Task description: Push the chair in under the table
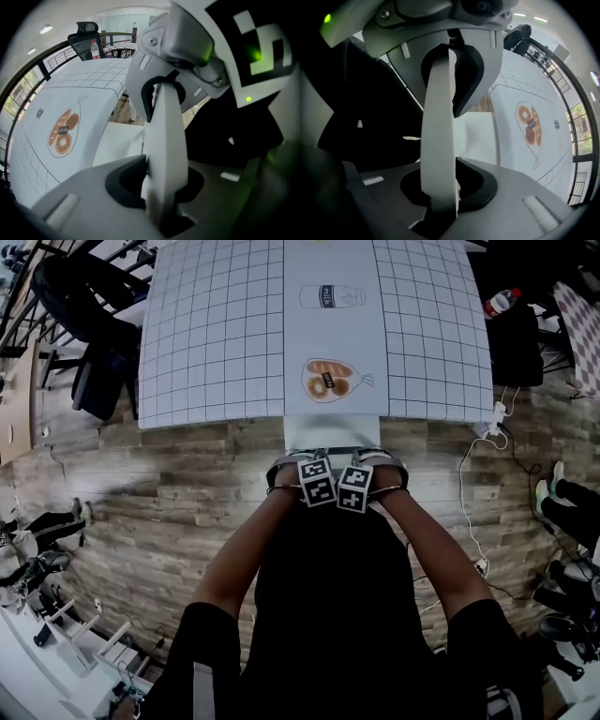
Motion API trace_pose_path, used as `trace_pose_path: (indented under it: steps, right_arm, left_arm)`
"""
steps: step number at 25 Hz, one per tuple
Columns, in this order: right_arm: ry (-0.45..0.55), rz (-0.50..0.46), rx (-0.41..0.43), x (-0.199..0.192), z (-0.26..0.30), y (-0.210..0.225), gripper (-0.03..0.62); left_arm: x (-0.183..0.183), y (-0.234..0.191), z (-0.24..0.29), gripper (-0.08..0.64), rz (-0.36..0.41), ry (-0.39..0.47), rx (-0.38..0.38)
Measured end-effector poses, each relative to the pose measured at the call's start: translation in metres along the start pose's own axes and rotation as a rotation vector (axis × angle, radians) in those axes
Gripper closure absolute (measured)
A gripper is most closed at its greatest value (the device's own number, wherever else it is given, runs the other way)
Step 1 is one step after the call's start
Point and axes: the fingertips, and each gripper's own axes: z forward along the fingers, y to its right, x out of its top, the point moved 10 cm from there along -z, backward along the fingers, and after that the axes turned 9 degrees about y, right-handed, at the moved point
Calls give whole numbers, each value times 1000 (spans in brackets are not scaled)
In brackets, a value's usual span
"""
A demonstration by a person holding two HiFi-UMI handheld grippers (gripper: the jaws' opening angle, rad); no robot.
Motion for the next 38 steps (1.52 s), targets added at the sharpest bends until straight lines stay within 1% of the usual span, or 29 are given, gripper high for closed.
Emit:
trace_pose_path:
  steps: [7,12,19,24,27,28,31,32,35,38]
  right_arm:
    - [0,12,-9,5,4,22,515]
    - [-6,15,-9,2,4,43,515]
    - [-8,16,-13,1,6,67,514]
    - [-8,24,-14,4,8,80,514]
    - [-11,29,-21,4,9,90,514]
    - [-14,32,-23,4,10,92,514]
    - [-14,37,-30,3,13,94,514]
    - [-13,37,-31,3,14,94,514]
    - [-18,37,-36,1,15,99,514]
    - [-23,38,-45,-2,19,102,511]
  left_arm:
    - [-3,-24,-3,463,10,-3,-8]
    - [1,-44,-3,463,22,-1,3]
    - [4,-68,-3,462,5,5,-4]
    - [2,-82,-5,462,12,5,-9]
    - [3,-92,-6,463,30,6,-2]
    - [3,-94,-6,463,48,4,-2]
    - [3,-95,-6,463,133,-7,-16]
    - [4,-95,-5,465,143,-3,-21]
    - [4,-100,-3,465,121,10,-21]
    - [5,-102,-1,465,120,6,-13]
